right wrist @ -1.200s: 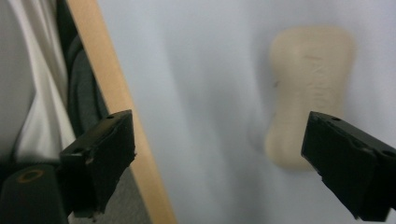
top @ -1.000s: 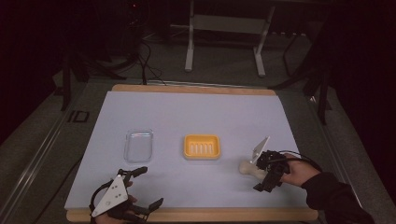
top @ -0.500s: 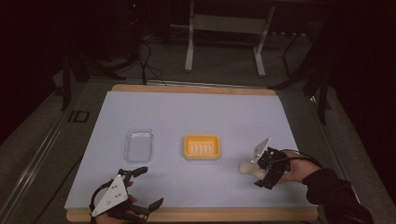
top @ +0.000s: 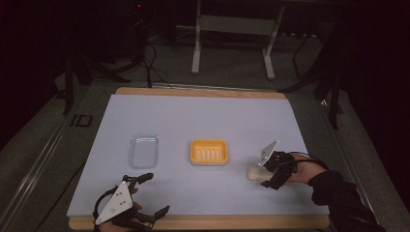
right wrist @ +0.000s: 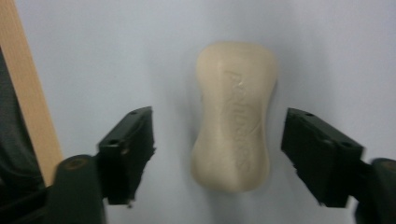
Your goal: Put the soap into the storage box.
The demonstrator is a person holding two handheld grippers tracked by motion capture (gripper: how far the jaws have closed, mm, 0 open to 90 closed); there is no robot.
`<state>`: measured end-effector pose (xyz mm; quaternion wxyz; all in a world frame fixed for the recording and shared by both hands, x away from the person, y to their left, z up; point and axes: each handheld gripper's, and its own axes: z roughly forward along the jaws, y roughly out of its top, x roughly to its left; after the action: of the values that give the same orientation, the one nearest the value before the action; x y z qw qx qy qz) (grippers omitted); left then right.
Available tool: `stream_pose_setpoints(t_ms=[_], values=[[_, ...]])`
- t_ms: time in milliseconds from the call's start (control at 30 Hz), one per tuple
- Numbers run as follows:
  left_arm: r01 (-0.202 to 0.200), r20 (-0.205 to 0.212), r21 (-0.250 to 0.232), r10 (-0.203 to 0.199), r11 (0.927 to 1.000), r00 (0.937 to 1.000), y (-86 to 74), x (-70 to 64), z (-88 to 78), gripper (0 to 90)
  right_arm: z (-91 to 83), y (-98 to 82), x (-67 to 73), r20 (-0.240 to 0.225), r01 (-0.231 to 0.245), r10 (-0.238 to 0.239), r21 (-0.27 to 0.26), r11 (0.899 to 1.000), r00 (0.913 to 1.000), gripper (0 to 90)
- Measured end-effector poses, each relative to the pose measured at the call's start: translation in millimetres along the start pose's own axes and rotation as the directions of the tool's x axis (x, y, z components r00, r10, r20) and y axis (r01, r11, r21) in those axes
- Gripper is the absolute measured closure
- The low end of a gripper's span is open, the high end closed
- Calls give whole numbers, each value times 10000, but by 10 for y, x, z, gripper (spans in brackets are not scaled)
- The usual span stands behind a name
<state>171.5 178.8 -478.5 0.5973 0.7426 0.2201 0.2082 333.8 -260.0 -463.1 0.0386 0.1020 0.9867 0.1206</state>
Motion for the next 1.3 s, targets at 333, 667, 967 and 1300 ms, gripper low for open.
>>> stream_pose_setpoints(t_ms=[333, 667, 967, 1300], values=[[5, -30, 22, -5, 10000, 10000, -5, 0, -2, 0, 154, 8, -89, -193, -45, 44, -45, 10000, 9998, 320], [9, 25, 40, -9, 10000, 10000, -9, -4, -1, 0, 276, -15, -122, -451, -143, 151, 200, 9997, 9989, 385], [24, 41, 14, -24, 10000, 10000, -9, -3, -5, 0, 348, -10, -142, -290, -227, 237, 327, 9992, 9993, 411], [-6, 92, 18, 6, 10000, 10000, -10, -17, -7, 0, 375, -29, -148, -381, -257, 271, 363, 9990, 9989, 485]])
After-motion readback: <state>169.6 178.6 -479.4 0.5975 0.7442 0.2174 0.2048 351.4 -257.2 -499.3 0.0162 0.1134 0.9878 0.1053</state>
